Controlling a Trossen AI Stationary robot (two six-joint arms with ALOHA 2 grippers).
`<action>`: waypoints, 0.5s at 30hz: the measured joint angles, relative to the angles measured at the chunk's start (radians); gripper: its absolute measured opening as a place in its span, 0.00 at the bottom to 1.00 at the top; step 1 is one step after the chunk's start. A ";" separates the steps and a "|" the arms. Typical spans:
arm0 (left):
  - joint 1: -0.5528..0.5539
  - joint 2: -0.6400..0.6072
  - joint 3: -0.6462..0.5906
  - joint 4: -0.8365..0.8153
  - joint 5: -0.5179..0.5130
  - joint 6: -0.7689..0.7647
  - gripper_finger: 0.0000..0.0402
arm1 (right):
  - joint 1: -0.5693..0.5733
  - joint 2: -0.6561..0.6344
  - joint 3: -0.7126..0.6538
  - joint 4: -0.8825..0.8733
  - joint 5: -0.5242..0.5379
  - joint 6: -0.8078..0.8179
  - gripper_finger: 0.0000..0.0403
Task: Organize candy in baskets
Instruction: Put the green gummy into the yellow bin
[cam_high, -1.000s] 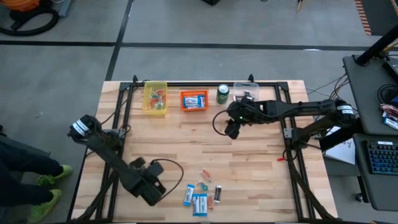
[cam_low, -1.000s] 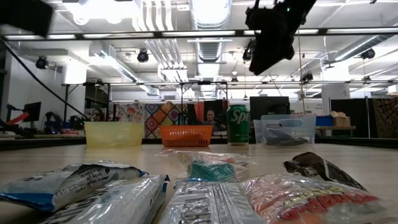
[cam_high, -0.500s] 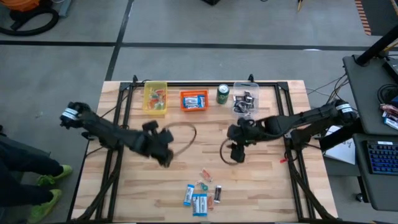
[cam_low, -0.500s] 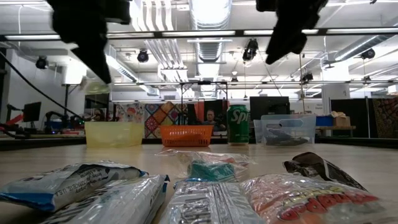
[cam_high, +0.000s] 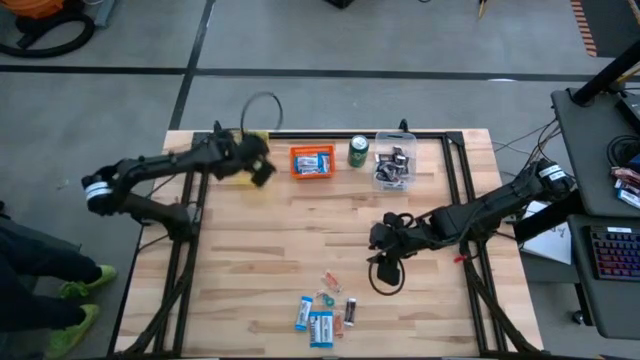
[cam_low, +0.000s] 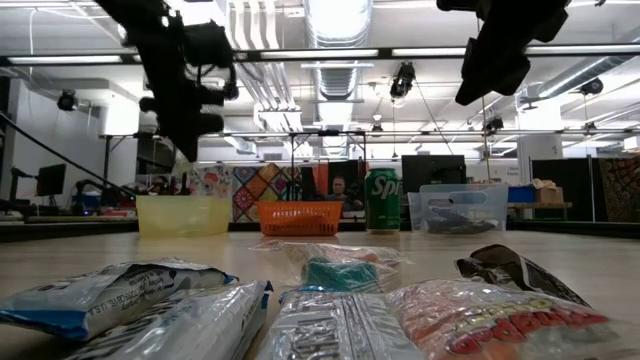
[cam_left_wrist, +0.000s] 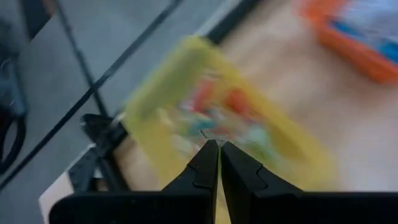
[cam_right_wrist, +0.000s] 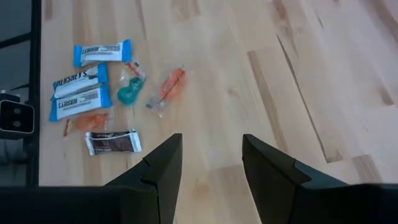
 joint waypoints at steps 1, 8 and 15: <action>0.053 0.012 -0.007 0.037 0.000 0.022 0.00 | 0.000 0.000 0.000 0.001 0.001 0.002 0.39; 0.274 0.130 -0.013 0.242 0.147 0.167 0.00 | 0.000 0.000 -0.001 0.005 0.027 0.002 0.39; 0.310 0.234 -0.013 0.269 0.135 0.239 0.04 | 0.000 0.000 -0.001 0.006 0.027 0.001 0.39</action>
